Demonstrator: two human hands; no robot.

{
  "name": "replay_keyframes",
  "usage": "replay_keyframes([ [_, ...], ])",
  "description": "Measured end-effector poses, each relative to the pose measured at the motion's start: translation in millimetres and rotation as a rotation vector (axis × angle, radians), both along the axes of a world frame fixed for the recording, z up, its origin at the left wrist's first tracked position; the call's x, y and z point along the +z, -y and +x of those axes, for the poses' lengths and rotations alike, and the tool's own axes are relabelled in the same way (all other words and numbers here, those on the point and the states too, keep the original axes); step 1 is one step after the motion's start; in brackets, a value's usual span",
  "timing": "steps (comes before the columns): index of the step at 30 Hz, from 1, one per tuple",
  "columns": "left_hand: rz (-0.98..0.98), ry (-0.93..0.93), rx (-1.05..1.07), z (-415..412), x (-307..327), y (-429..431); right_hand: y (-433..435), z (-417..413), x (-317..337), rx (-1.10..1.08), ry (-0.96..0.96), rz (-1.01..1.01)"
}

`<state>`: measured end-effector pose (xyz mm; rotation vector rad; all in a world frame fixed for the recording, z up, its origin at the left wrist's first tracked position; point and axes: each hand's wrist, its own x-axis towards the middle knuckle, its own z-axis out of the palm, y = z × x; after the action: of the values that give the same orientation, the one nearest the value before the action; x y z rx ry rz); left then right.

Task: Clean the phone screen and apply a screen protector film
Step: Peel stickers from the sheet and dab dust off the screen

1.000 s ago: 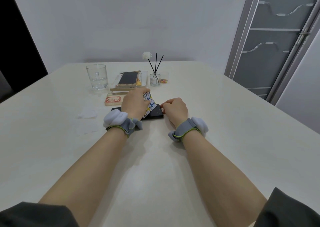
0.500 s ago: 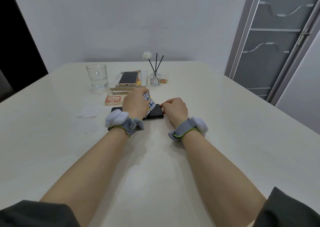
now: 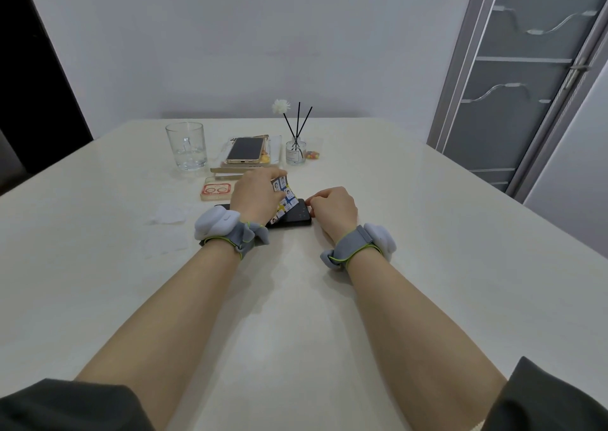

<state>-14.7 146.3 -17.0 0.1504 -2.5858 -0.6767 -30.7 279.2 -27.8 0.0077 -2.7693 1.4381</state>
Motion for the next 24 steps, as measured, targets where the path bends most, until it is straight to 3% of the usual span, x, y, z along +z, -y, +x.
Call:
replay_keyframes([
  [24, 0.057, 0.009, 0.008, 0.9, 5.1, 3.4, 0.5, -1.0, -1.9, -0.008, -0.021, -0.011],
])
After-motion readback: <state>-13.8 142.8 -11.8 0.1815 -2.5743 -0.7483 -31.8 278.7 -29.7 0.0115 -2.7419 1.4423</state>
